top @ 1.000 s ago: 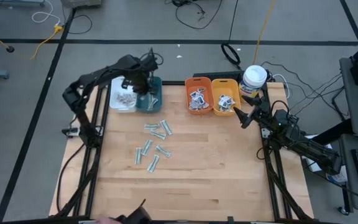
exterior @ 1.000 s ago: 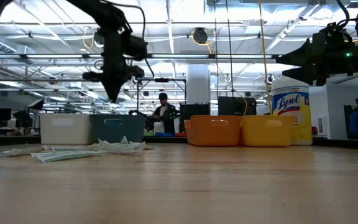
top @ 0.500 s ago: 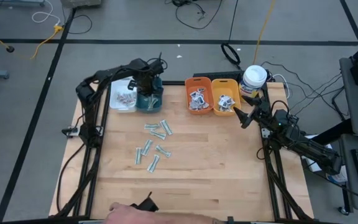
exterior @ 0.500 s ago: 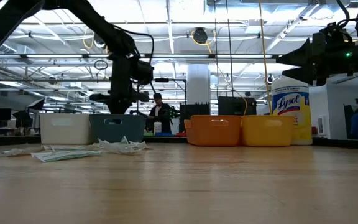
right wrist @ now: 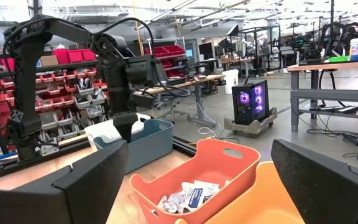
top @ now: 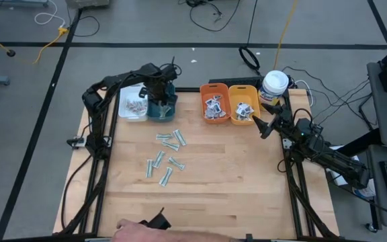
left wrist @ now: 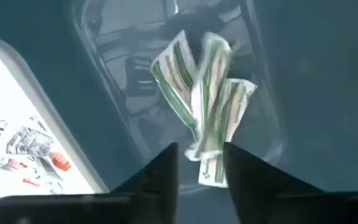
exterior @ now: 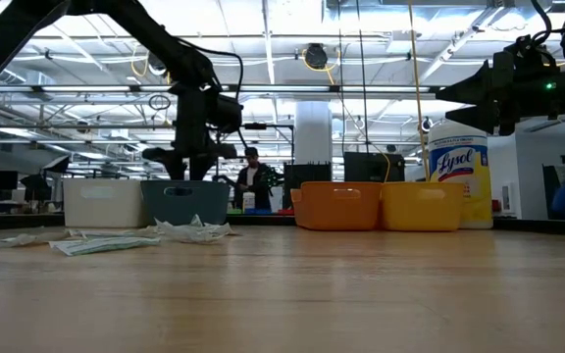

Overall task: Pick & Place First Aid Supplies
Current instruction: Put the bandage pack into the blue bin

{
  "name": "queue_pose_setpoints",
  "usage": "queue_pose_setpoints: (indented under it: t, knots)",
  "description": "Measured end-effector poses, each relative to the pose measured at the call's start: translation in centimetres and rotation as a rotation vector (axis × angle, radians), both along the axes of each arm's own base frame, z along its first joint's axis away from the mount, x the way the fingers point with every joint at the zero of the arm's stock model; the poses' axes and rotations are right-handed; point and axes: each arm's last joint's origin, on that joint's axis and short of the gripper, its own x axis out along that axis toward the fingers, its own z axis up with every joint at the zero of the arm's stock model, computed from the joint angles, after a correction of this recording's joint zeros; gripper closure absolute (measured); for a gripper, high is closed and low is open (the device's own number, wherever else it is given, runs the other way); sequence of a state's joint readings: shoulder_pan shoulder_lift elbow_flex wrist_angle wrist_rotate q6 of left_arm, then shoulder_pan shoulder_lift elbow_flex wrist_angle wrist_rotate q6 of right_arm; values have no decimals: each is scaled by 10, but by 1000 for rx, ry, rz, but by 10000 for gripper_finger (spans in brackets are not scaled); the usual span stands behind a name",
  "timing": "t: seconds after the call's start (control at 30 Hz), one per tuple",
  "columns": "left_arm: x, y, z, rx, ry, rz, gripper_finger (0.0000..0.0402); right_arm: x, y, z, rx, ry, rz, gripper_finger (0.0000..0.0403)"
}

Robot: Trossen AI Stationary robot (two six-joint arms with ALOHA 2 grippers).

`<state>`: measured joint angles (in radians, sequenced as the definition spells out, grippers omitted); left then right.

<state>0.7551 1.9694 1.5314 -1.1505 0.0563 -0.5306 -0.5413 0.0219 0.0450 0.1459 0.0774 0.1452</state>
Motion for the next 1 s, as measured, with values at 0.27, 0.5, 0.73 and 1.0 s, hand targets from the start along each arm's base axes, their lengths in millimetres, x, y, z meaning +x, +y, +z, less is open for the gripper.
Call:
queue_pose_setpoints:
  t: [0.27,0.5,0.73,1.0]
  knots:
    - [-2,-2,10,16,-24,4,187,0,0,0,0,0,0,11]
    - [-9,-16,39,53,-46,44,166,0,0,0,0,0,0,11]
    - [-11,-69,66,104,-109,59,165,0,0,0,0,0,0,11]
    - [-24,-147,53,60,-88,92,165,0,0,0,0,0,0,11]
